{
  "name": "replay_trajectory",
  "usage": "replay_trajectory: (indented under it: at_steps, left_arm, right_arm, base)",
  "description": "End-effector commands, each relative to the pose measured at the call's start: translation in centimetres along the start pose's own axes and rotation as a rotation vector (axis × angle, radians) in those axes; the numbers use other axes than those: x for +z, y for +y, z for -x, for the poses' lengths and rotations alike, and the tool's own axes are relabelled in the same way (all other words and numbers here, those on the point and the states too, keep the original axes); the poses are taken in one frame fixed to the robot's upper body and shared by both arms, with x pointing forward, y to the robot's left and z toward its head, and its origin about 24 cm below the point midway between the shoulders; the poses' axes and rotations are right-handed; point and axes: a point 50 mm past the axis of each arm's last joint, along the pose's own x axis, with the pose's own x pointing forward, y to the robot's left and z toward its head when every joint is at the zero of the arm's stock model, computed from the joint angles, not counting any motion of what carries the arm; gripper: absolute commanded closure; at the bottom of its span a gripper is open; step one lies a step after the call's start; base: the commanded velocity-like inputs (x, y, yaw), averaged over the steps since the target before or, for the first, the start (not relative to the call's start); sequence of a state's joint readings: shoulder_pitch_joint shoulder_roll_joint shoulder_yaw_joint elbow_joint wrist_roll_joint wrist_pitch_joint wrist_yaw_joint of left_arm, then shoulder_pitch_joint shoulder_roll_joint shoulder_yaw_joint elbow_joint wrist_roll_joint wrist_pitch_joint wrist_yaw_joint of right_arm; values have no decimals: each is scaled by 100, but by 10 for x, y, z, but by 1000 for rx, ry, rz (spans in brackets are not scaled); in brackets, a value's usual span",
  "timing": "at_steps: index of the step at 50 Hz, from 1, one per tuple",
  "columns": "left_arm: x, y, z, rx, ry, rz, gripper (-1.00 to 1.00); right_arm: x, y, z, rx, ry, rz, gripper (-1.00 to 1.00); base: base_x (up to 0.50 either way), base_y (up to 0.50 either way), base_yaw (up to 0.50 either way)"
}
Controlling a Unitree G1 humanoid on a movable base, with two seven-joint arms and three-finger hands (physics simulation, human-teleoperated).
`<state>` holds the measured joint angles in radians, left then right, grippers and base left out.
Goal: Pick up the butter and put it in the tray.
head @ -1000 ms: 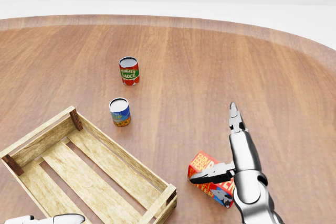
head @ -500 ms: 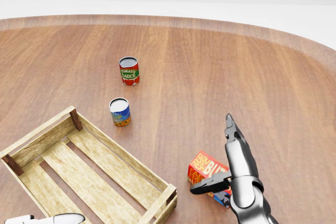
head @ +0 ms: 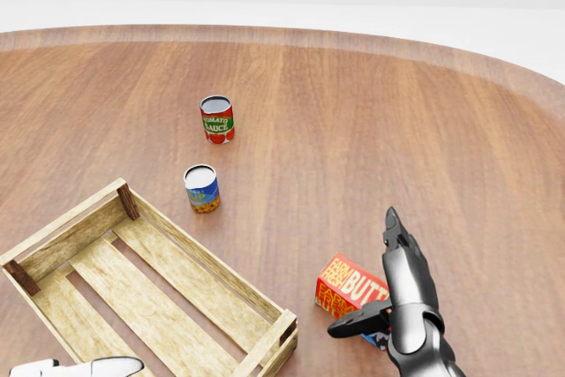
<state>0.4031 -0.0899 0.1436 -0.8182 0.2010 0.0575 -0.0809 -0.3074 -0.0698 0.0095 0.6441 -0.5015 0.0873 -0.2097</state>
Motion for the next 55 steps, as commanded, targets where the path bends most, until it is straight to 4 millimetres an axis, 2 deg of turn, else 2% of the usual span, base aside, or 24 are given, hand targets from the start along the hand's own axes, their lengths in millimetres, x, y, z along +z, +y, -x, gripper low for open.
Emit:
replay_trajectory:
  at_steps: [1,17,23,35,55]
  left_arm:
    - [-2,-1,-1,-1,5,-2,-100]
    - [-4,-1,-2,-2,8,0,-100]
    - [-5,-1,-3,-1,12,-1,-100]
    - [-6,-1,-3,-1,14,1,-100]
    - [-6,0,-4,0,17,6,-100]
  right_arm:
    - [-7,3,-4,1,42,30,-100]
    - [-12,6,-6,5,74,50,-100]
    - [-21,10,-8,4,126,82,-100]
    - [-14,10,-16,22,130,117,-100]
    - [-34,17,-14,67,263,135,-100]
  base:
    - [0,0,0]
    - [0,0,0]
    - [0,0,0]
    - [0,0,0]
    - [0,0,0]
